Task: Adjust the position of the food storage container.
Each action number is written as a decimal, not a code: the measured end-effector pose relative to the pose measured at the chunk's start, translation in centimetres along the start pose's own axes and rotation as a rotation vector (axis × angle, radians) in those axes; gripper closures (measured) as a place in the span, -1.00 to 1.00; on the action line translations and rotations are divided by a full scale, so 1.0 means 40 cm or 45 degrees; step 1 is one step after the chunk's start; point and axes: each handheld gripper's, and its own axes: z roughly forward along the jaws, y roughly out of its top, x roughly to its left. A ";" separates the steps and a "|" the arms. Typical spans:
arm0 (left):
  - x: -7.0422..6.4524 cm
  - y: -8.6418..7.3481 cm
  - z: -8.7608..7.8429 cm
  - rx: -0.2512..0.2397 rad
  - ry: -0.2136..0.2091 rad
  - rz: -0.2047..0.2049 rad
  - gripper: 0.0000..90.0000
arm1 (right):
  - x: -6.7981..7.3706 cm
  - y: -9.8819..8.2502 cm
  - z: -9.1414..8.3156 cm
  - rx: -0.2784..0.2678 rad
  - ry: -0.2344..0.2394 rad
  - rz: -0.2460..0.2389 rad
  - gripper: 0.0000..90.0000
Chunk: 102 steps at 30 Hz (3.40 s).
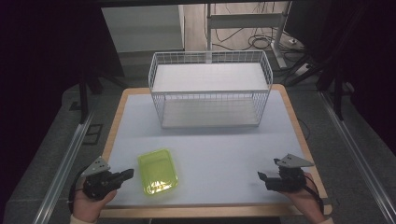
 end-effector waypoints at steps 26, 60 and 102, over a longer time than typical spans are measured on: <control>-0.036 -0.071 0.101 0.235 -0.112 0.033 1.00 | 0.000 -0.002 0.005 0.021 -0.008 -0.003 -0.55; -0.146 -0.025 0.216 0.287 -0.181 0.084 1.00 | 0.004 -0.001 0.010 0.029 0.003 -0.004 -0.55; -0.214 0.080 0.198 0.062 -0.289 0.080 1.00 | -0.001 -0.003 0.007 0.031 0.007 0.010 -0.55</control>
